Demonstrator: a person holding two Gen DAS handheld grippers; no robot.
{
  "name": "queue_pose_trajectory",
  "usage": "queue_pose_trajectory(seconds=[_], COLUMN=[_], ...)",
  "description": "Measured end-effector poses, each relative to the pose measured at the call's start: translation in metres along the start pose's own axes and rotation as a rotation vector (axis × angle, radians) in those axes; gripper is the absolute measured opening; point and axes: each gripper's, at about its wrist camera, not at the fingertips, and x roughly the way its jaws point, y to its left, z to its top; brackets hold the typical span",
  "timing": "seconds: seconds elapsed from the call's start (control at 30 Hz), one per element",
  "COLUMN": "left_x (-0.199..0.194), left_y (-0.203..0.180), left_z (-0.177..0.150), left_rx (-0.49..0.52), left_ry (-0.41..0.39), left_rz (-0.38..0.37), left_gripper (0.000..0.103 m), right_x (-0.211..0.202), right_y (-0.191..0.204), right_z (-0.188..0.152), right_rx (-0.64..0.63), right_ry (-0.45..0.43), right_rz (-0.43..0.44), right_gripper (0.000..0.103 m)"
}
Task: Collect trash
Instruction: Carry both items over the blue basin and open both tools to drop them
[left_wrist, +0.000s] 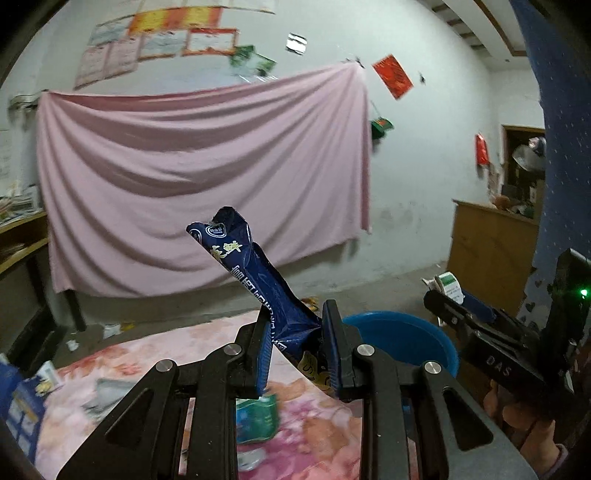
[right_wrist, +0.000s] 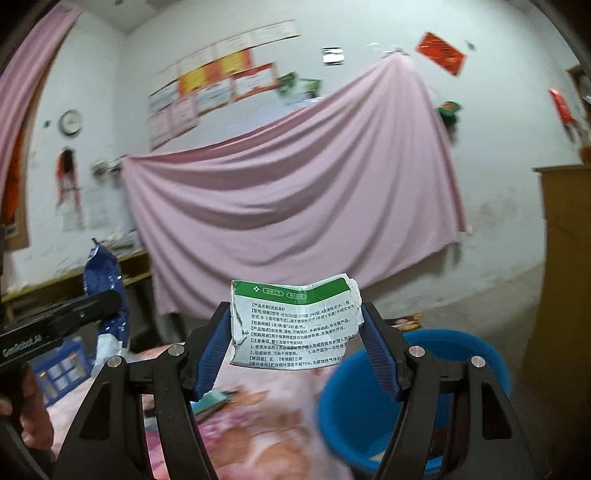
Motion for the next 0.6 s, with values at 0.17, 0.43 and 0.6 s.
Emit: queue_pose_trajectory(seconds=[0.17,0.43,0.6], left_x=[0.047,0.103,0.122], left_y=[-0.01,-0.019,-0.025], left_z=[0.0,0.004,0.005], left_rx=[-0.057,-0.121,-0.132], left_ry=[0.096,0.22,0.287], left_rz=[-0.089,-0.16,-0.184], left_gripper=[0.021,0.022,0.022], right_x=[0.008,0.019,0.027], right_y=[-0.039,-0.079,-0.092], right_z=[0.0,-0.008,-0.012], right_rx=[0.058,0.128,0.162], right_ry=[0.01,0.11,0.164], right_rz=[-0.109,-0.205,-0.23], right_gripper=[0.067,0.068,0.069])
